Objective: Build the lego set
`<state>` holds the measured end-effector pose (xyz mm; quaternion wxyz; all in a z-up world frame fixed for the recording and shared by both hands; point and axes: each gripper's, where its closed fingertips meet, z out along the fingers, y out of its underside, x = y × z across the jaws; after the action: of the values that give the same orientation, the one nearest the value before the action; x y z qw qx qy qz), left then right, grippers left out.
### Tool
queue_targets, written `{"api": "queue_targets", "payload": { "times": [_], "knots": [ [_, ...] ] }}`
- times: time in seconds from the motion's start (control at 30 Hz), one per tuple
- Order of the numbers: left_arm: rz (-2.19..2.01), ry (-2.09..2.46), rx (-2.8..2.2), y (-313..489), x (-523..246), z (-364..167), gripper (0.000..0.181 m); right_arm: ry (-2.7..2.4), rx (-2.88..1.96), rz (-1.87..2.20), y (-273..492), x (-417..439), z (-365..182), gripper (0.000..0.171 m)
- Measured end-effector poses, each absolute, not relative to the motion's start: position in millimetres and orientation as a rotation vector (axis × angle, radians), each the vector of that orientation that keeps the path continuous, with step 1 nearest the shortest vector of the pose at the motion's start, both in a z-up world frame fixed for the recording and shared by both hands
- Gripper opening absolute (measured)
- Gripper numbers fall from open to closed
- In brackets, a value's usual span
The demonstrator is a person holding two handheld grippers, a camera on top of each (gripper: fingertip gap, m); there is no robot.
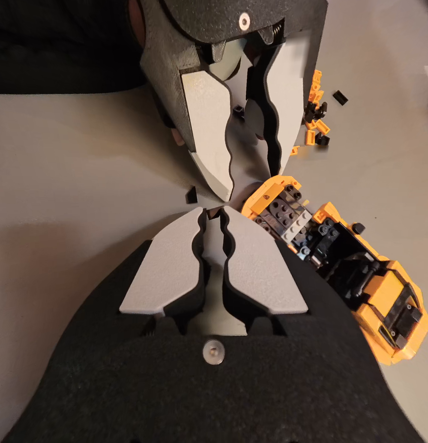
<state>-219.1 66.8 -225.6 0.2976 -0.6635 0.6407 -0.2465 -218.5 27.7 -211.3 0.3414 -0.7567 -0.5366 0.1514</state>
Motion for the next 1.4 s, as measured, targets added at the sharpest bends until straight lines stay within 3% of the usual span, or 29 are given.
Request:
{"api": "queue_targets", "payload": {
  "times": [0.53, 0.87, 1.17, 1.4],
  "knots": [
    [-0.696, 1.763, -1.713, 52.3, -213.0, -225.4, 0.04, -1.475, -1.944, 0.427, 10.7, -232.6, -208.8, 0.008],
    [-0.682, 1.561, -1.756, 84.7, -225.0, -202.4, 0.039, -1.521, -1.927, 0.49, 2.1, -262.9, -214.0, 0.008],
    [-0.625, 1.577, -1.757, 88.0, -228.8, -205.4, 0.038, -1.395, -2.047, 0.449, 19.6, -206.6, -208.8, 0.009],
    [-0.624, 1.595, -1.762, 87.5, -231.1, -207.5, 0.038, -1.469, -2.078, 0.494, 10.1, -217.9, -220.6, 0.008]
  ]
}}
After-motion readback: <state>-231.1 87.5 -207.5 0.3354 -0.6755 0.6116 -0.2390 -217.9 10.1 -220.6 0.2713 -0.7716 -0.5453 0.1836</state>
